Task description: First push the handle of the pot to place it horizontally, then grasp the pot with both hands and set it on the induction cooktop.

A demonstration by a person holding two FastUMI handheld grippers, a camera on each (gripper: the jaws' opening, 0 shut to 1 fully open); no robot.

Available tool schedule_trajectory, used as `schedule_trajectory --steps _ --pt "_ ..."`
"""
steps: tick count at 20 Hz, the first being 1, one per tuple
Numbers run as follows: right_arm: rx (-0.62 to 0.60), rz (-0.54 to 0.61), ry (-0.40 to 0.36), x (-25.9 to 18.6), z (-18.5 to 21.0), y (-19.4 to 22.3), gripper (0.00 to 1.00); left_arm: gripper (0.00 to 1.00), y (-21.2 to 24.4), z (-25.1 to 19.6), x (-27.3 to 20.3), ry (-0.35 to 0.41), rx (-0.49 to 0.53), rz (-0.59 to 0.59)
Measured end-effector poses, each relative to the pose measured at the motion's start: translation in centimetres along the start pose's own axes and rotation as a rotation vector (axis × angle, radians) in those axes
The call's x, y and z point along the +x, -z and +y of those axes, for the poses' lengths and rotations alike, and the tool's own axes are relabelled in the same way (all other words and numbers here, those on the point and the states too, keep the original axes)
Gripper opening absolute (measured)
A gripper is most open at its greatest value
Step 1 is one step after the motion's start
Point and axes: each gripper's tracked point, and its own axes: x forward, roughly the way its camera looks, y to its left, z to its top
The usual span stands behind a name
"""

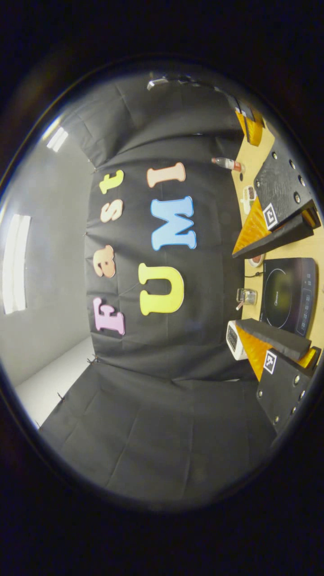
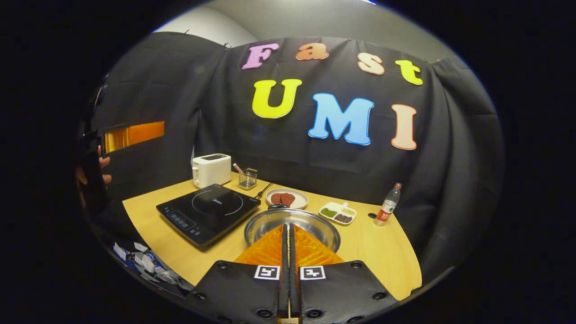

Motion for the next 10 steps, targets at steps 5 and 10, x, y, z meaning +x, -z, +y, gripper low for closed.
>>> schedule_trajectory --steps 5,10 --pt "-0.025 0.088 -0.092 1.9 0.4 3.3 0.02 0.78 0.5 -0.8 1.0 -0.037 0.018 0.013" --pt "-0.053 0.180 -0.178 3.7 0.6 6.4 0.02 0.81 1.6 -1.5 2.2 -0.073 0.022 0.042"
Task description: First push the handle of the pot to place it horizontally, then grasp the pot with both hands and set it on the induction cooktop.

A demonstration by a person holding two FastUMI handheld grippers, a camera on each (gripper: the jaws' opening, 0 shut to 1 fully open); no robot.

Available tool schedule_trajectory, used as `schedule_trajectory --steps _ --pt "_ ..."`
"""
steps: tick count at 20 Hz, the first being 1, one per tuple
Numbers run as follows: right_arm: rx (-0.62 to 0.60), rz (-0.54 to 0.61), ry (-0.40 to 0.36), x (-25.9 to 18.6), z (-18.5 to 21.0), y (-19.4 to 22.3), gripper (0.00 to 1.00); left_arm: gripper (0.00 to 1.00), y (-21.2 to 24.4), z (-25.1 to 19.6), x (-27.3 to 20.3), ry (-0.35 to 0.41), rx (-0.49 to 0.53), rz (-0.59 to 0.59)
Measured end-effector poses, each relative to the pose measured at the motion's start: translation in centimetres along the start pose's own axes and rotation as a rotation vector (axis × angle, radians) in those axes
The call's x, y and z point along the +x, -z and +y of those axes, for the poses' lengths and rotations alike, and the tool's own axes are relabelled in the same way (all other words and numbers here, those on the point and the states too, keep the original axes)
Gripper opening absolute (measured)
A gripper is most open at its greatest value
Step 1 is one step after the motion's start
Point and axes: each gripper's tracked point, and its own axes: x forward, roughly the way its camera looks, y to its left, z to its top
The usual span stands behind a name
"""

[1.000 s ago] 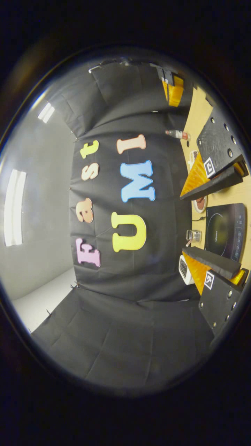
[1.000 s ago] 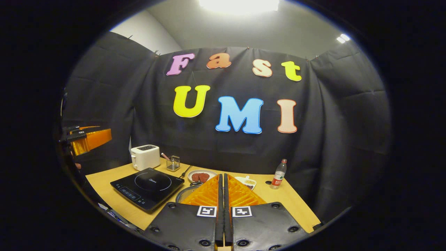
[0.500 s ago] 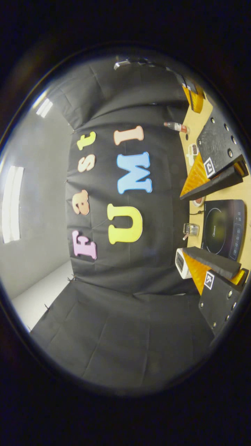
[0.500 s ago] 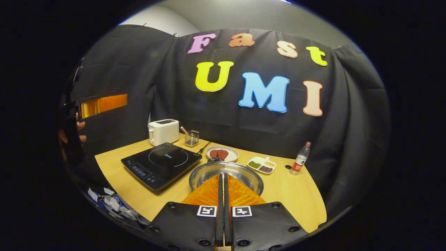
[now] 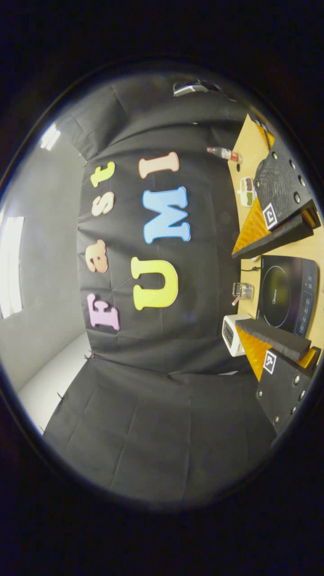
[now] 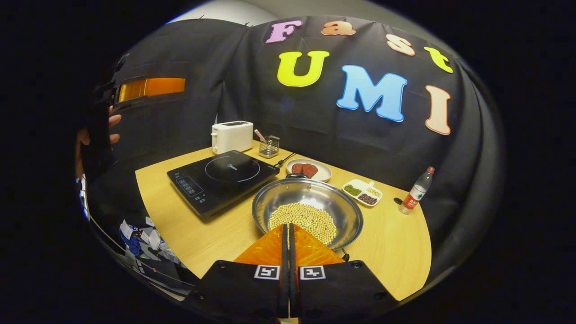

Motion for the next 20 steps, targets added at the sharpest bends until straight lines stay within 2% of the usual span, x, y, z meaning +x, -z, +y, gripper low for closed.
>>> schedule_trajectory --steps 3,10,14,15,16,20 --pt "0.002 0.040 -0.049 1.0 0.3 1.4 0.00 0.79 0.4 -0.5 0.5 -0.020 0.010 0.009" --pt "-0.023 0.138 -0.135 3.1 0.8 4.9 0.02 0.78 1.3 -1.0 1.7 -0.056 0.026 0.034" --pt "-0.035 0.191 -0.160 3.9 1.0 6.8 0.02 0.79 1.6 -1.3 2.2 -0.072 0.033 0.046" --pt "-0.034 0.201 -0.163 4.1 1.0 7.3 0.02 0.82 1.6 -1.3 2.2 -0.076 0.036 0.046" --pt "-0.031 0.211 -0.165 4.1 0.8 7.5 0.02 0.79 1.7 -1.4 2.1 -0.079 0.038 0.048" --pt "-0.010 0.233 -0.157 5.1 0.1 8.3 0.02 0.79 1.7 -1.9 1.9 -0.085 0.048 0.050"
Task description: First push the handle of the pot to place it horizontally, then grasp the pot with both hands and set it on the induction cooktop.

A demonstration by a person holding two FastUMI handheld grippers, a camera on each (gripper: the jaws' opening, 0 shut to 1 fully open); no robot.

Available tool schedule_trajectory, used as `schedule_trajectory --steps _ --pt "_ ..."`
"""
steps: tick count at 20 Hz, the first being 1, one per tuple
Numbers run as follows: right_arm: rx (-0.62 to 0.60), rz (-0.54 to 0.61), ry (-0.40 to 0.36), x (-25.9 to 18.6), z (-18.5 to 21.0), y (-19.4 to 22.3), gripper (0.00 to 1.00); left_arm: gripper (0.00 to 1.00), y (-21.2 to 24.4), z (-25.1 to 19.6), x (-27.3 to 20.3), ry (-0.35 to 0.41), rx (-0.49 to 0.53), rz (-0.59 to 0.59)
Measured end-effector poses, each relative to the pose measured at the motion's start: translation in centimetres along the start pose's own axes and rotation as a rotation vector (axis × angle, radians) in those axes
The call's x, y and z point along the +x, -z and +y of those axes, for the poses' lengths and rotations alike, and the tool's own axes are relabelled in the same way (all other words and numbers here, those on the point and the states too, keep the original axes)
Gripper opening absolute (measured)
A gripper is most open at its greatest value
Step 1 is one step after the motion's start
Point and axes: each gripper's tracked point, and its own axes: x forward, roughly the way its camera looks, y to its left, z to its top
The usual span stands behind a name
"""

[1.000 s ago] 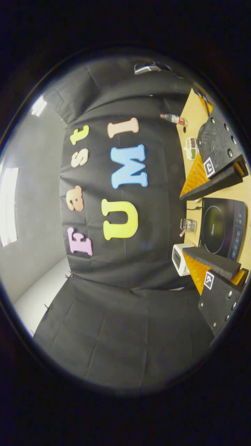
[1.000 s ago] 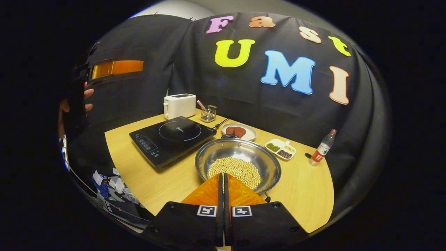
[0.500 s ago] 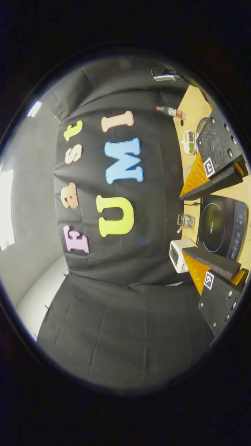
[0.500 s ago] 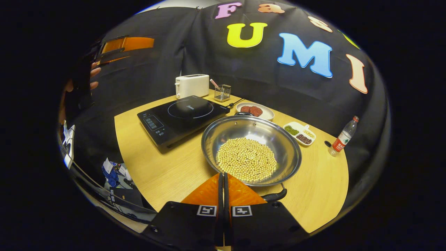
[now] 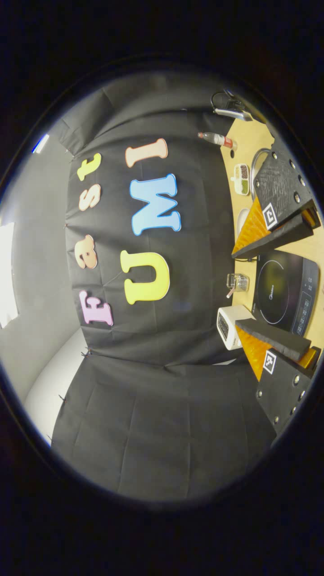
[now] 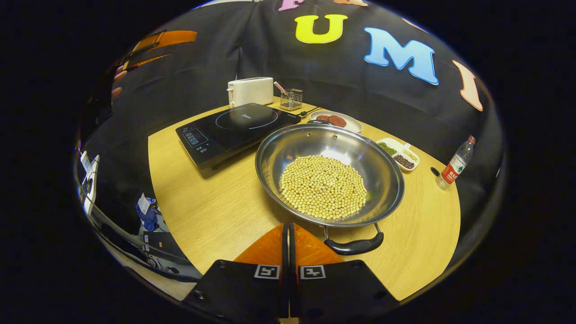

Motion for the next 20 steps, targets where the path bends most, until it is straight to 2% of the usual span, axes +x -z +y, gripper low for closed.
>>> schedule_trajectory --steps 3,4,7,8,11,12,15,16,17,19,20 --pt "0.028 0.013 0.014 0.5 -0.8 0.4 0.02 0.82 -0.1 -0.4 0.0 0.000 0.007 -0.001" --pt "0.039 0.019 0.019 0.6 -1.2 0.5 0.02 0.79 -0.2 -0.5 0.1 0.000 0.008 -0.002" --pt "0.065 0.030 0.017 0.7 -1.7 0.9 0.02 0.79 -0.1 -1.0 0.3 0.003 0.008 -0.001" --pt "0.073 0.031 0.018 0.7 -1.9 1.0 0.02 0.82 -0.1 -1.2 0.3 0.005 0.006 0.000" --pt "0.070 0.039 0.034 0.7 -2.5 1.3 0.02 0.82 0.0 -1.5 0.7 0.013 0.007 0.000" --pt "0.069 0.041 0.039 0.6 -2.7 1.4 0.02 0.79 -0.1 -1.7 0.8 0.016 0.008 -0.001" --pt "0.079 0.046 0.049 0.4 -3.3 1.6 0.02 0.79 0.0 -2.0 1.1 0.023 0.009 -0.002" --pt "0.082 0.047 0.052 0.4 -3.5 1.7 0.02 0.82 -0.1 -2.1 1.1 0.025 0.008 -0.003" --pt "0.085 0.048 0.055 0.3 -3.7 1.8 0.02 0.79 -0.1 -2.2 1.1 0.027 0.008 -0.003" --pt "0.086 0.050 0.064 0.3 -4.0 1.8 0.02 0.82 -0.1 -2.4 1.3 0.031 0.009 -0.003" --pt "0.086 0.052 0.067 0.3 -4.2 1.9 0.02 0.79 -0.1 -2.5 1.3 0.032 0.010 -0.003"
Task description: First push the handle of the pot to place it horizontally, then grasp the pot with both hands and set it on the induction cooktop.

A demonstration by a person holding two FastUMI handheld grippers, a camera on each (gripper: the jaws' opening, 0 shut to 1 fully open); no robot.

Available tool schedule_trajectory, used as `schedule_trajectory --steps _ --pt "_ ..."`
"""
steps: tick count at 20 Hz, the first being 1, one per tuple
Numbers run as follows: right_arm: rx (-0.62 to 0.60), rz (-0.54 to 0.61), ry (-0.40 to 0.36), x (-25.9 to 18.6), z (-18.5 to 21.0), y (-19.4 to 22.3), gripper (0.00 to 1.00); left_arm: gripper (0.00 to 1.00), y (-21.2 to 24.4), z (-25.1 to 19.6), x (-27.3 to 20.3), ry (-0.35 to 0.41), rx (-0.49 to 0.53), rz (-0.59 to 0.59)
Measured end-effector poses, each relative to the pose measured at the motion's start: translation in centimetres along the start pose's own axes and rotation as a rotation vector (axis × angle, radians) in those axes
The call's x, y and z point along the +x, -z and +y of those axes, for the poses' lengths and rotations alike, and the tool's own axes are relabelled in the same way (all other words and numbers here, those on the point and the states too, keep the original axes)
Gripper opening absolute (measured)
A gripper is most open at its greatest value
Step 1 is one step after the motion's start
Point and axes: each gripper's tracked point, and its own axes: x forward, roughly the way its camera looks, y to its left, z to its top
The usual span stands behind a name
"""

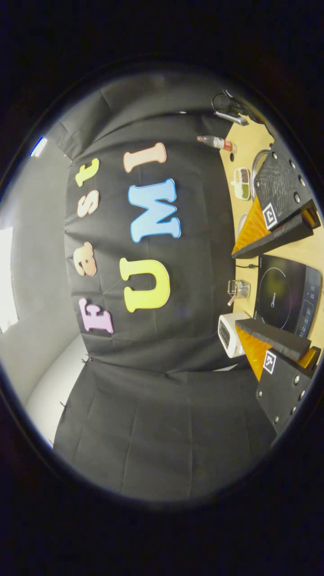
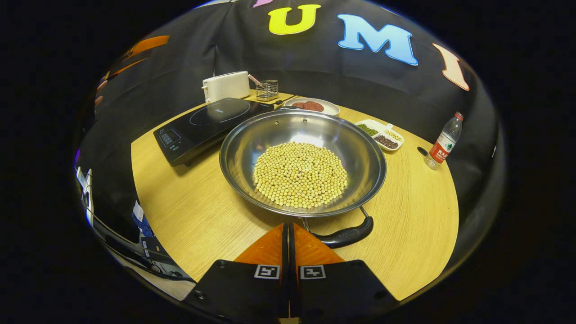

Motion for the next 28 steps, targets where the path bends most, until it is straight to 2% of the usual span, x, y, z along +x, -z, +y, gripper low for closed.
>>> schedule_trajectory --steps 5,6,9,22,23,24,28 --pt "0.003 0.006 0.021 -0.1 -1.3 0.2 0.02 0.79 0.2 -0.3 0.1 0.002 -0.001 0.001" --pt "0.005 0.007 0.026 -0.1 -1.7 0.2 0.02 0.82 0.1 -0.3 0.2 0.002 -0.001 0.001" --pt "0.011 0.009 0.037 -0.2 -2.5 0.3 0.02 0.79 0.0 -0.4 0.1 0.003 0.002 0.000" --pt "0.046 0.018 0.081 0.0 -6.0 0.0 0.02 0.79 0.1 -0.9 0.3 0.008 0.013 0.005" --pt "0.053 0.016 0.084 0.0 -6.1 -0.1 0.02 0.82 0.0 -1.0 0.2 0.008 0.013 0.004" --pt "0.058 0.016 0.085 0.1 -6.3 -0.2 0.02 0.79 0.0 -1.0 0.3 0.009 0.014 0.003" --pt "0.068 0.013 0.094 0.2 -6.9 -0.3 0.02 0.79 0.0 -1.3 0.5 0.007 0.015 0.006"
